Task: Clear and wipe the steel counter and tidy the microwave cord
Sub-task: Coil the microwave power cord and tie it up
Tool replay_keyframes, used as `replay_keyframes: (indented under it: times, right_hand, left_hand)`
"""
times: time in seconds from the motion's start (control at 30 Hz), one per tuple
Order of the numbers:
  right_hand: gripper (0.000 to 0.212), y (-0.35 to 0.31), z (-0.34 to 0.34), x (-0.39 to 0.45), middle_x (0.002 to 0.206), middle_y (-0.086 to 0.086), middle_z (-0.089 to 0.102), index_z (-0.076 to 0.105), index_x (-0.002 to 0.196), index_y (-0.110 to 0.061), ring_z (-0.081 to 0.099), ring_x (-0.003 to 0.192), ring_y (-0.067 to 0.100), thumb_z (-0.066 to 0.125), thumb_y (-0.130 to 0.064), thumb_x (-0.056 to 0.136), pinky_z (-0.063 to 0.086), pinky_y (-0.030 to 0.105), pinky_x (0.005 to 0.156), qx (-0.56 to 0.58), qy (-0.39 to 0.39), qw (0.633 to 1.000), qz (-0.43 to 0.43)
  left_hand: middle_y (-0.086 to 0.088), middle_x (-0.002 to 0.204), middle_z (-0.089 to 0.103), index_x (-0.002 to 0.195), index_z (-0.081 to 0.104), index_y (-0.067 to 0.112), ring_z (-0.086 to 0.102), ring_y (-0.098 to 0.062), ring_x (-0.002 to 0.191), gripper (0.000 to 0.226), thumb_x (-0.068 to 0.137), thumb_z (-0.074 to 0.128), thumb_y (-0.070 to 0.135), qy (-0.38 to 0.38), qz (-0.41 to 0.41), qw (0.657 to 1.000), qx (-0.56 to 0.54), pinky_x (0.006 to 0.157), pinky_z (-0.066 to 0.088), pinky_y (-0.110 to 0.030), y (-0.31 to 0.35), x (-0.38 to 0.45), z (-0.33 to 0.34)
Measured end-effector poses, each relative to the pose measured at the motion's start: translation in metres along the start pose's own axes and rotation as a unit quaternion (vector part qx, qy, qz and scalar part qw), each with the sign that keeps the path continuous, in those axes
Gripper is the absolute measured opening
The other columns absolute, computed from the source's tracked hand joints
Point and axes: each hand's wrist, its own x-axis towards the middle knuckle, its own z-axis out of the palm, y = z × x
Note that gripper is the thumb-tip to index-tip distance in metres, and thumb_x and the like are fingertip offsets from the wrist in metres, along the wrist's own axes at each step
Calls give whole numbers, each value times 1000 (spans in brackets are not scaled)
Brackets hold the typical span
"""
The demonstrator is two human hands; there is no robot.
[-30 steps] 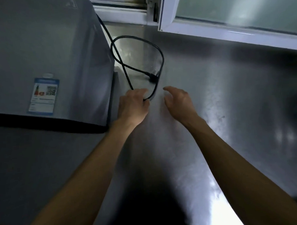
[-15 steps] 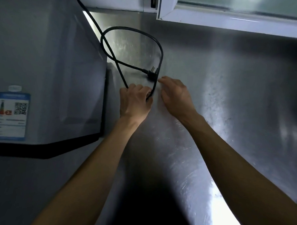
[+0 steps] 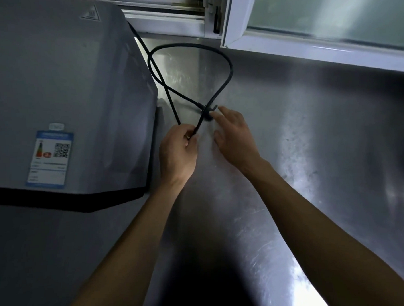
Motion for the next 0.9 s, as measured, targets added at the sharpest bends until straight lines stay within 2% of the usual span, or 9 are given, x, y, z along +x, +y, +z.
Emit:
replay_keyframes:
  times: [0.2,0.33,0.43,0.5,0.57,0.67,0.77,0.9]
  right_hand:
    - [57,-4,14,19,151,12,39,48,142,-18,34,138,34,62,-12,86,37,51,106,-78,-17,997,6]
    - [54,-7,22,35,148,14,43,54,136,-16,33,139,34,62,-9,84,34,50,107,-120,19,992,-19]
    - [52,-11,31,50,143,13,49,56,132,-15,35,137,33,60,-7,80,36,51,106,-140,19,988,-64]
    - [47,-13,36,60,132,10,57,59,125,-14,43,131,34,59,-6,78,37,49,103,-153,21,985,-82]
    - [39,-12,41,68,113,6,65,64,115,-14,54,119,33,60,-5,77,39,47,99,-168,30,982,-86]
    - [29,-11,43,70,89,4,65,68,102,-14,58,96,30,67,-4,75,42,45,92,-185,38,978,-82]
    - [24,-10,36,63,87,4,65,70,105,-15,55,88,28,66,-8,82,41,43,86,-192,20,979,-59]
    - [19,-8,23,41,90,6,66,71,104,-14,55,91,29,61,-11,88,39,43,87,-182,8,983,-25]
  left_hand:
    - [6,97,66,103,66,20,63,-7,85,11,94,63,16,14,-15,999,-31,77,57,-32,-5,-1,-8]
    - [7,94,66,101,64,23,64,-8,85,9,94,64,18,28,-25,998,-43,76,57,-38,-15,3,-8]
    - [6,96,66,101,64,22,64,-7,86,7,94,63,19,27,-34,998,-41,76,58,-38,-20,5,-8]
    - [7,96,67,102,63,22,65,-7,87,8,95,63,19,23,-34,998,-45,75,58,-38,-22,6,-8]
    - [7,96,66,102,63,23,65,-8,87,8,95,63,20,18,-33,998,-46,74,58,-38,-24,6,-8]
    - [7,96,66,102,63,24,65,-7,87,9,94,63,20,19,-29,998,-44,74,58,-38,-24,5,-8]
    - [7,97,66,103,63,25,64,-7,87,10,94,64,19,20,-25,998,-46,75,58,-36,-21,3,-9]
    - [5,96,68,103,65,20,65,-11,86,12,93,65,16,18,-10,999,-50,76,57,-40,-12,-3,-10]
